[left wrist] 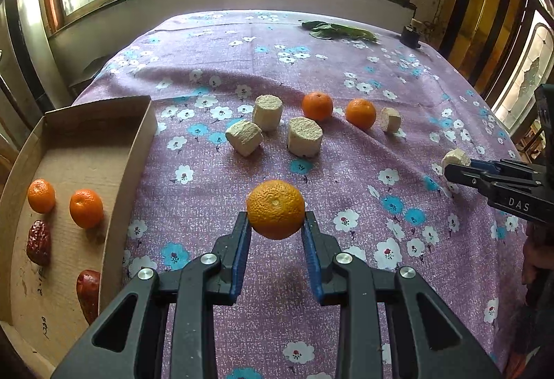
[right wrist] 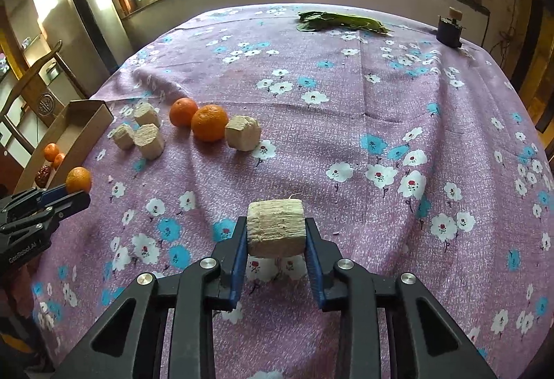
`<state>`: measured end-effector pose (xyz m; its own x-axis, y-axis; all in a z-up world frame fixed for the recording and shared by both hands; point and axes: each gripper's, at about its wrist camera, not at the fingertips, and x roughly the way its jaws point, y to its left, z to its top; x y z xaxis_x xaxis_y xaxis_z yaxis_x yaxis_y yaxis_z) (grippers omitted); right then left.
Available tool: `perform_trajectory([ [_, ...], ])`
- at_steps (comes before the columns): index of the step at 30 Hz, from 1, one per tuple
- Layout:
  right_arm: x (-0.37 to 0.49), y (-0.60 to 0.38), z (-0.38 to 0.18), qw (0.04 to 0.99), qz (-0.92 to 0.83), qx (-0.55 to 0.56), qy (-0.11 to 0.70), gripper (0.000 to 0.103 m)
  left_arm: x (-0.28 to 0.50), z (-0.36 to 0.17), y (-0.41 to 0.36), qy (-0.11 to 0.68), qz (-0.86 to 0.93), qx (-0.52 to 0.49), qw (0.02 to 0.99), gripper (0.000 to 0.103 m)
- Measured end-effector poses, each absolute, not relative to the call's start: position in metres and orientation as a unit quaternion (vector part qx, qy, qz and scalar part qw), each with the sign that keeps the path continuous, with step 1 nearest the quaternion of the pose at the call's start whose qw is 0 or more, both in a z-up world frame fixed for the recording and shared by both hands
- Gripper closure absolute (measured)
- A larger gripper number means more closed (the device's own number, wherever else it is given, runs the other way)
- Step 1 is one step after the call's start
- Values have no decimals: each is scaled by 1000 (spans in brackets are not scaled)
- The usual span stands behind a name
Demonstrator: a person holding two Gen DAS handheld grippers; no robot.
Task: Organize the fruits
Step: 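Carry the mandarin toward the tray with the left gripper while the right lifts the yam chunk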
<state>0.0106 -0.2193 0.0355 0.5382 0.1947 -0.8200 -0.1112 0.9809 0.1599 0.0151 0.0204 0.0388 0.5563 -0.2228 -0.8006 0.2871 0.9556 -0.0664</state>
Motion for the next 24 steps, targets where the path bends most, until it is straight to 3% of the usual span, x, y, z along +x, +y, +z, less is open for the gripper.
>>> perform_trajectory([
  [24,-52,-122,67,878,190,3,440,70,-41,63,55,406,-95,35,908,74],
])
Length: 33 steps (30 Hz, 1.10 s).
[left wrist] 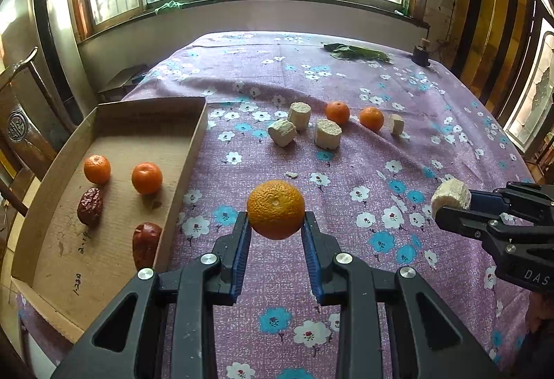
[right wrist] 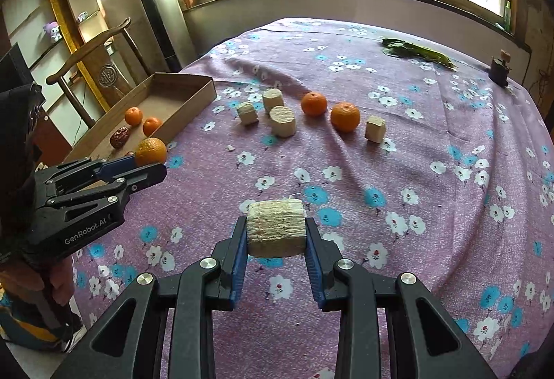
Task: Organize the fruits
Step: 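Carry the mandarin toward the tray with the left gripper while the right lifts the yam chunk, then open the left gripper over the tray while the right lowers the yam chunk into it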
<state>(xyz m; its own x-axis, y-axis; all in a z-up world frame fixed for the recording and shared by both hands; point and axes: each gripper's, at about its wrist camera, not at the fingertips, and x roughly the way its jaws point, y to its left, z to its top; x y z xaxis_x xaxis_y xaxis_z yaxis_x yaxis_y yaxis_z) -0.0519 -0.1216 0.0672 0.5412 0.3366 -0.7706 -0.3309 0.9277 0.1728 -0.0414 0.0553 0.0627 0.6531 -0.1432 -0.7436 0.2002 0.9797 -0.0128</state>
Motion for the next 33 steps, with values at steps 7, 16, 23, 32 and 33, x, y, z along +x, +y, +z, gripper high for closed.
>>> perform_trajectory([
  [7,-44,-87,72,872,221,-17,436,70,-45,71,82,395,-65,29,916,74],
  [16,-30,-38,77,862,263,-44,432,70,-42,76,124,390,-28,13,920,74],
  [23,-21,3,79,851,295,-65,429,70,-39,79,168,388,9,-7,921,74],
  [32,-5,62,73,827,345,-90,435,70,-32,66,237,403,74,-47,911,74],
  [33,-3,68,71,824,351,-92,436,70,-31,64,240,406,77,-48,909,74],
])
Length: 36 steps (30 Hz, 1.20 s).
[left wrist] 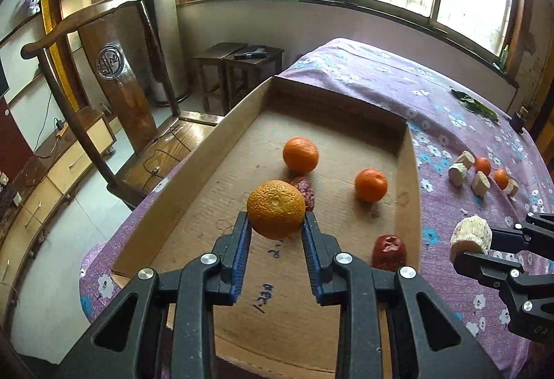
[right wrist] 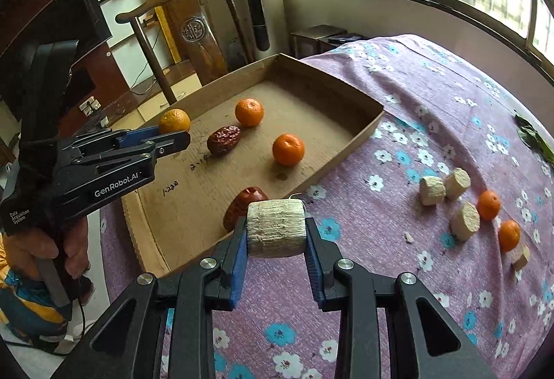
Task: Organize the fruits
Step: 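Open the left gripper over the tray while the right lowers the yam chunk into it, then withdraw both grippers from the tray toward the remaining yam chunks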
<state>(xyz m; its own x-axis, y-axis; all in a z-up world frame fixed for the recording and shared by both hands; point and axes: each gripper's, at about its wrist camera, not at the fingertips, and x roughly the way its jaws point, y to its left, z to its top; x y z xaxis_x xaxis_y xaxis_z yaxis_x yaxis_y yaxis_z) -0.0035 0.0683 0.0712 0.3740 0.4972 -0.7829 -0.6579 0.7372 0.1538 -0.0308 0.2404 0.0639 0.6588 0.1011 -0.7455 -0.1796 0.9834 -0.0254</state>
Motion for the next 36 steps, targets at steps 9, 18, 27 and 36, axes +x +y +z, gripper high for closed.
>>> perform_trajectory([
  [9,3,118,56,797,388,-117,447,69,-24,49,255,419,91,-49,902,74],
  [18,6,151,32,774,405,-142,465,69,-21,38,262,427,107,-46,897,74],
  [27,1,138,39,777,410,-114,463,62,-26,37,260,428,113,-60,895,44],
  [36,-12,90,63,808,386,-85,436,46,-35,52,238,410,113,-57,903,31],
])
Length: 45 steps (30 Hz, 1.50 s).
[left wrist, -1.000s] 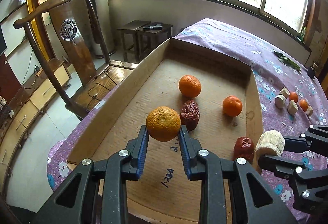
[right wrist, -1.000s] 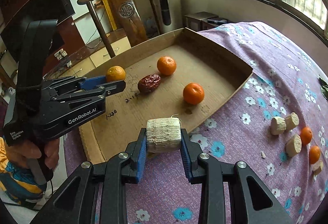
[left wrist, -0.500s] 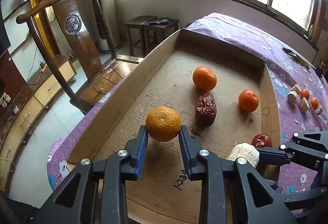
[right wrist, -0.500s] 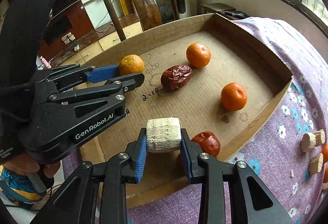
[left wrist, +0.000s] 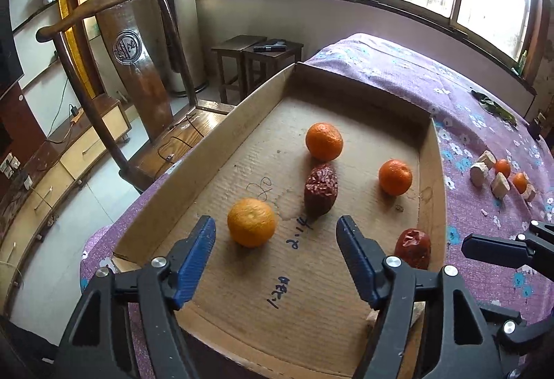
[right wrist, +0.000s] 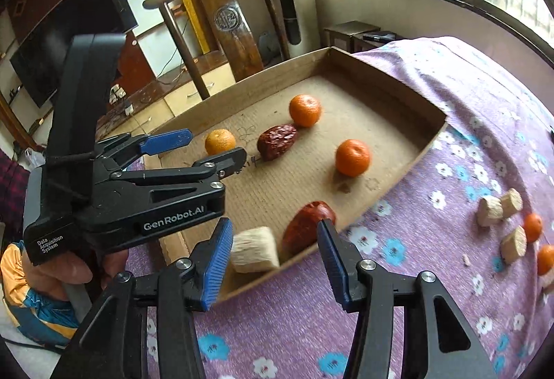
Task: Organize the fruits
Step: 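Withdraw both grippers from the tray toward the remaining yam chunks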
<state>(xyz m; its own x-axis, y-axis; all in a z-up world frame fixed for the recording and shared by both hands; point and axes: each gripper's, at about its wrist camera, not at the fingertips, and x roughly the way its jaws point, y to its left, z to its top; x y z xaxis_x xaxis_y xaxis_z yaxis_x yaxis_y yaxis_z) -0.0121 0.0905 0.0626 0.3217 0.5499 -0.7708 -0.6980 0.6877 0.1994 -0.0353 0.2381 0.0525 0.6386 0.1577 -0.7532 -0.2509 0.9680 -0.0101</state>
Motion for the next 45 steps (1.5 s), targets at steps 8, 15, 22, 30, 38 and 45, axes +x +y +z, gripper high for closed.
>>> perform_trajectory([
  [8,-15,36,71,838,328,-55,433,35,-38,63,190,398,72,-44,914,23],
  [15,-16,-18,73,860,266,-31,435,30,-34,63,143,398,28,-31,917,21],
  [22,-19,-67,72,867,226,-11,443,20,-31,63,92,399,-16,-8,917,21],
  [30,-28,-129,69,878,184,38,440,18,-23,60,57,406,-43,4,913,21],
  [38,-32,-174,80,894,137,72,420,10,-6,58,32,416,-77,7,906,21],
  [45,-24,-190,79,895,110,61,429,10,15,54,9,427,-95,6,899,21],
])
